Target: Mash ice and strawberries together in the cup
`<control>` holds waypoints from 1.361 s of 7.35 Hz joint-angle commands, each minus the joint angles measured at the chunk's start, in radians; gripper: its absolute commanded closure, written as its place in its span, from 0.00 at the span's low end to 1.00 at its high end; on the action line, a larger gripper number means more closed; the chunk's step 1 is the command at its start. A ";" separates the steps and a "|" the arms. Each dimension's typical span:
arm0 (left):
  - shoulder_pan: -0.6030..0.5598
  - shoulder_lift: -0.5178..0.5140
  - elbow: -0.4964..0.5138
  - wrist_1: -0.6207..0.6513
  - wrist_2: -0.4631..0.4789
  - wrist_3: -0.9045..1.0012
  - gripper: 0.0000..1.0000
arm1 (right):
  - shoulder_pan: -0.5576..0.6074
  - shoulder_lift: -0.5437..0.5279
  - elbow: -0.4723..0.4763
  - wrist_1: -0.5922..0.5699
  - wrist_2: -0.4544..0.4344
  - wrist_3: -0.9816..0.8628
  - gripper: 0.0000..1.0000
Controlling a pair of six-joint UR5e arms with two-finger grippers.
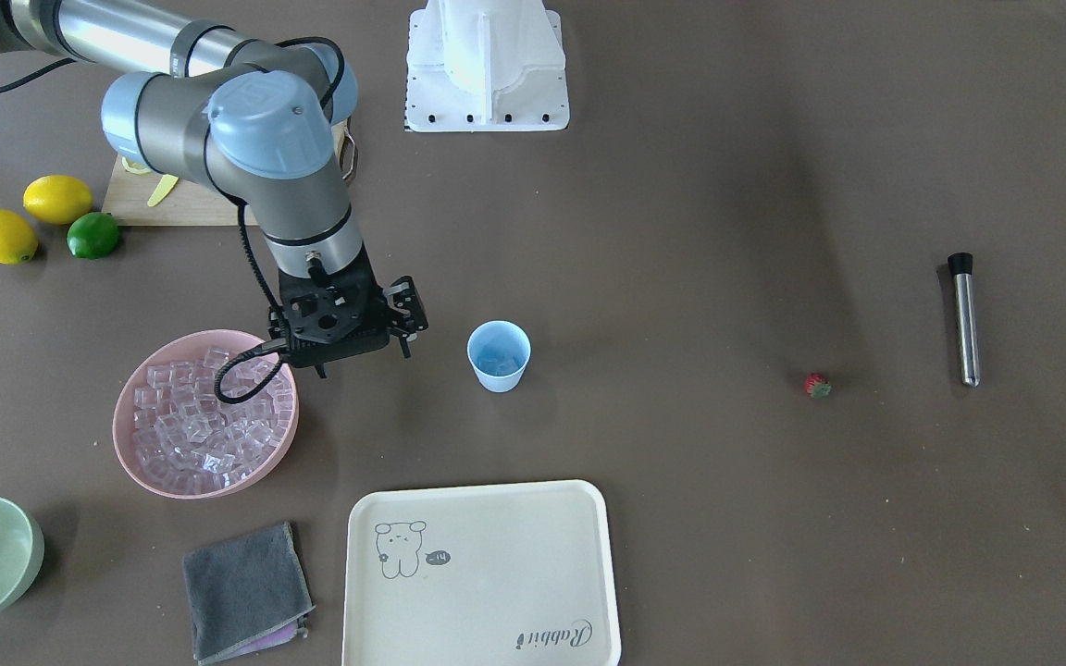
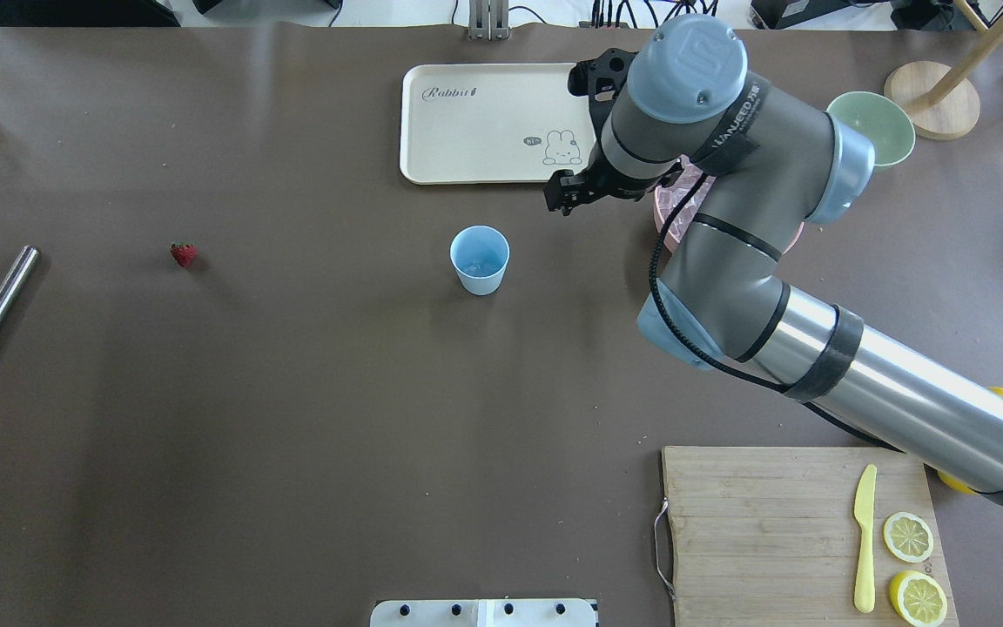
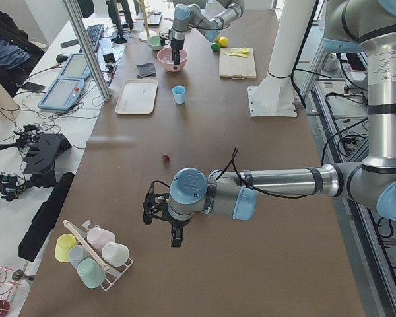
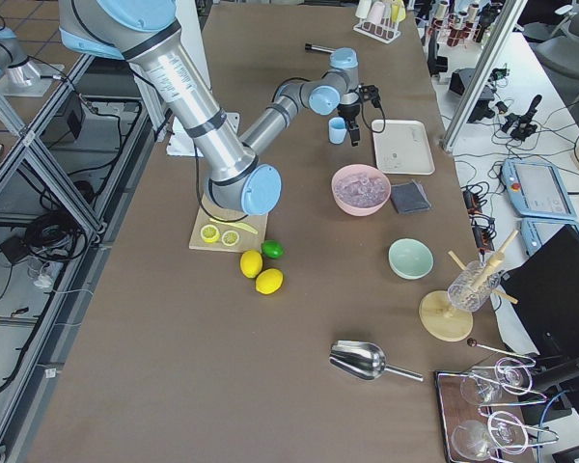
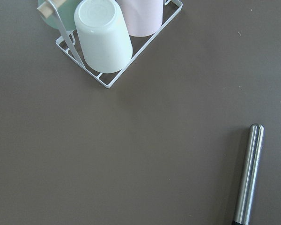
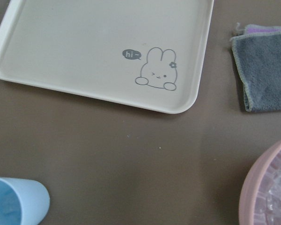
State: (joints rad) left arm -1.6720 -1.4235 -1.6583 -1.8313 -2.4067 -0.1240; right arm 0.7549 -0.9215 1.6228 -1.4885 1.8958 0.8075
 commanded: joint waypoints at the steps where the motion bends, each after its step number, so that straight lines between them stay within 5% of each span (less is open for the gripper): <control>1: 0.000 0.011 0.000 0.000 0.000 0.001 0.02 | 0.038 -0.149 0.081 0.004 -0.003 -0.103 0.06; 2: 0.000 0.017 0.008 -0.023 0.000 0.000 0.02 | 0.037 -0.192 0.087 0.005 -0.003 -0.105 0.14; 7: -0.002 0.018 0.000 -0.037 0.000 -0.002 0.02 | 0.001 -0.223 0.094 0.001 -0.060 -0.137 0.21; 10: -0.003 0.024 -0.009 -0.039 -0.002 -0.002 0.02 | 0.000 -0.223 0.077 0.004 -0.081 -0.148 0.42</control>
State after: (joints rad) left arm -1.6741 -1.4032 -1.6610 -1.8694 -2.4072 -0.1258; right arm 0.7496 -1.1438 1.7041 -1.4852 1.8163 0.6677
